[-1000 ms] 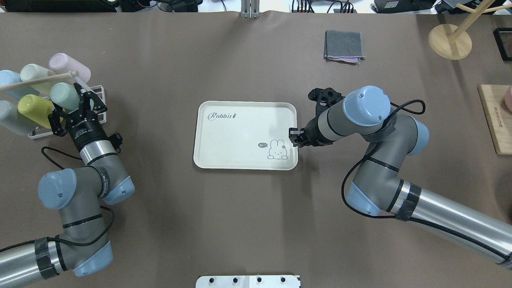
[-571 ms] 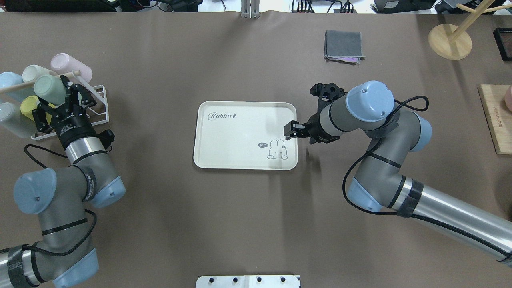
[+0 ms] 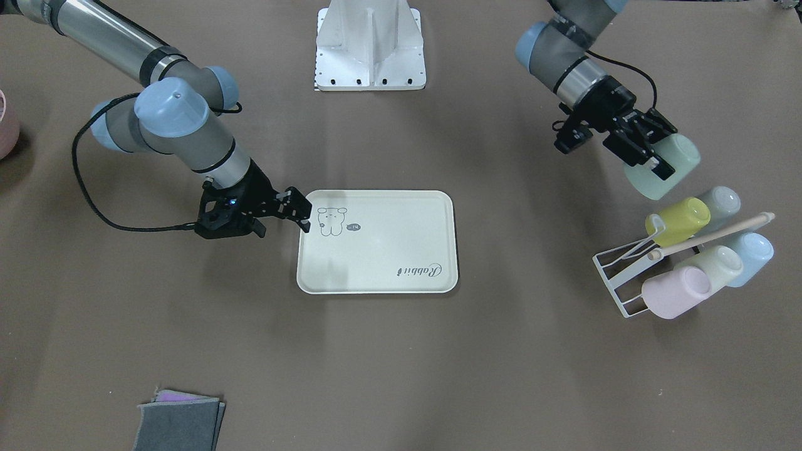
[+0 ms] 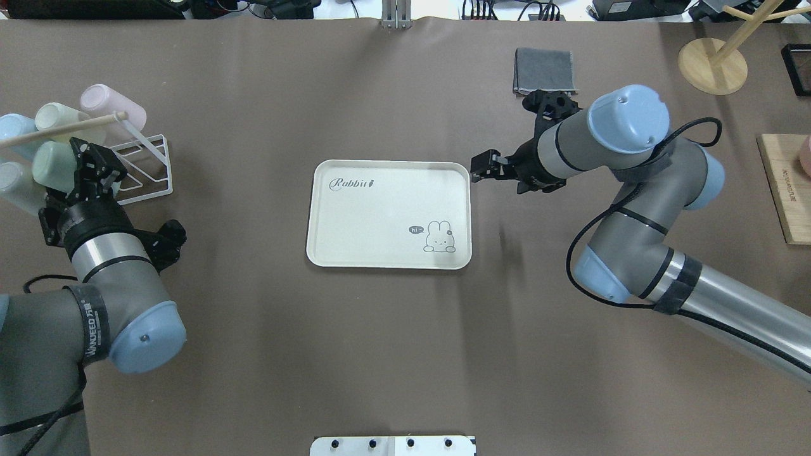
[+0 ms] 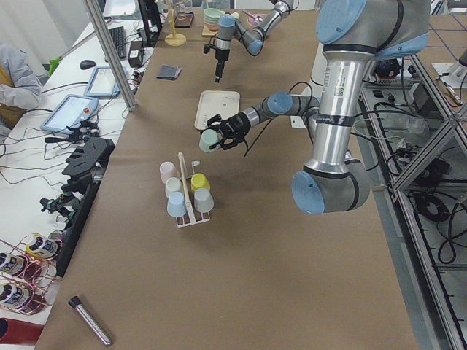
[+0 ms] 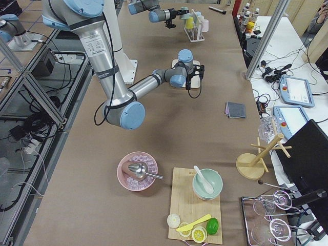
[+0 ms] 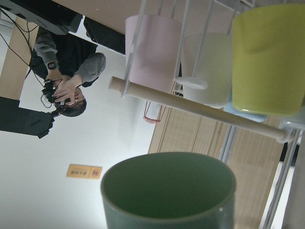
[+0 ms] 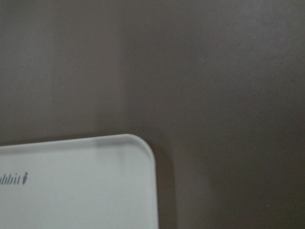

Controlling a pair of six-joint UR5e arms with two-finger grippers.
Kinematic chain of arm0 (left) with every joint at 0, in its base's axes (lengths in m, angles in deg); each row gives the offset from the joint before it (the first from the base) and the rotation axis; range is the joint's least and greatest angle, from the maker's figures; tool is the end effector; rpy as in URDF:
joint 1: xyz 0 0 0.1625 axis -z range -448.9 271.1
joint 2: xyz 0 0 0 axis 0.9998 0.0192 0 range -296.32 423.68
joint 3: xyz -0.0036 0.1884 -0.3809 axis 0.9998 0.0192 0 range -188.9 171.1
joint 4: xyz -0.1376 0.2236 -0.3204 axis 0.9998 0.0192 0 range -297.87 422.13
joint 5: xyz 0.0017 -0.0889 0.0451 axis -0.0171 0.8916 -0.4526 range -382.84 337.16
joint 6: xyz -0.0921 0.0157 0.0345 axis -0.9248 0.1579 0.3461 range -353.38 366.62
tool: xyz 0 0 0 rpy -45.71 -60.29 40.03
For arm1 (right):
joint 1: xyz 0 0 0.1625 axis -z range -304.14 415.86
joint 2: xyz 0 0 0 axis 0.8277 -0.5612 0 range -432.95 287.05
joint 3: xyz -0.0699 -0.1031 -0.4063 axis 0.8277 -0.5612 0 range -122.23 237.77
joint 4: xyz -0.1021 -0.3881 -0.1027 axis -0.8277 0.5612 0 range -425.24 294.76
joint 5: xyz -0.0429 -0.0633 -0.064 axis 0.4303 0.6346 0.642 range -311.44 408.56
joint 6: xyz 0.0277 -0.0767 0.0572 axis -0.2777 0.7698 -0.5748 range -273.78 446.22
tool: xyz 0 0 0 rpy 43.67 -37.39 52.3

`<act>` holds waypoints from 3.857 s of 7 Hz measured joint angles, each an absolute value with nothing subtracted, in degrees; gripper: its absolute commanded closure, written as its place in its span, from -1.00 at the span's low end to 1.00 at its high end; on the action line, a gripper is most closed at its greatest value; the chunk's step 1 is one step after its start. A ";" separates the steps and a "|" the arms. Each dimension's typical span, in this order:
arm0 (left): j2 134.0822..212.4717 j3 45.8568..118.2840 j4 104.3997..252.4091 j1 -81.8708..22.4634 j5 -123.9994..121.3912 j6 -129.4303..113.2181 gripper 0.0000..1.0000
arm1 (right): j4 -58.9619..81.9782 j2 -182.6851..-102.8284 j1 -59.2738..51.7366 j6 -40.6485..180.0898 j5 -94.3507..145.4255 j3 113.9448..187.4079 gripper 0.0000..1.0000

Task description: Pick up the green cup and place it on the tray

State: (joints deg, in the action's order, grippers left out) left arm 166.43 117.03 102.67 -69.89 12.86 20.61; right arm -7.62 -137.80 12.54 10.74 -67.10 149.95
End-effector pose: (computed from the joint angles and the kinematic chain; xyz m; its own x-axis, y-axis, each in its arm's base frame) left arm 0.3573 -0.3496 0.3419 -0.0542 0.6175 0.7847 -0.9607 0.1819 -0.2095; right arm -0.4160 -0.5164 0.3263 0.4420 0.1064 0.8907 -0.2435 0.9699 0.0050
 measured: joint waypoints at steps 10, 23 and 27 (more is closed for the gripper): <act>181.00 103.77 168.83 -80.07 33.70 -41.00 0.66 | 13.82 -171.30 -10.93 56.48 -74.86 173.50 -1.00; 196.33 66.19 187.55 -75.10 17.16 -59.71 0.53 | 27.30 -178.10 -35.63 90.90 -88.57 166.91 -1.00; 199.09 62.44 187.04 -72.46 20.75 -59.37 0.45 | 27.23 -178.08 -35.63 91.45 -88.17 166.93 -1.00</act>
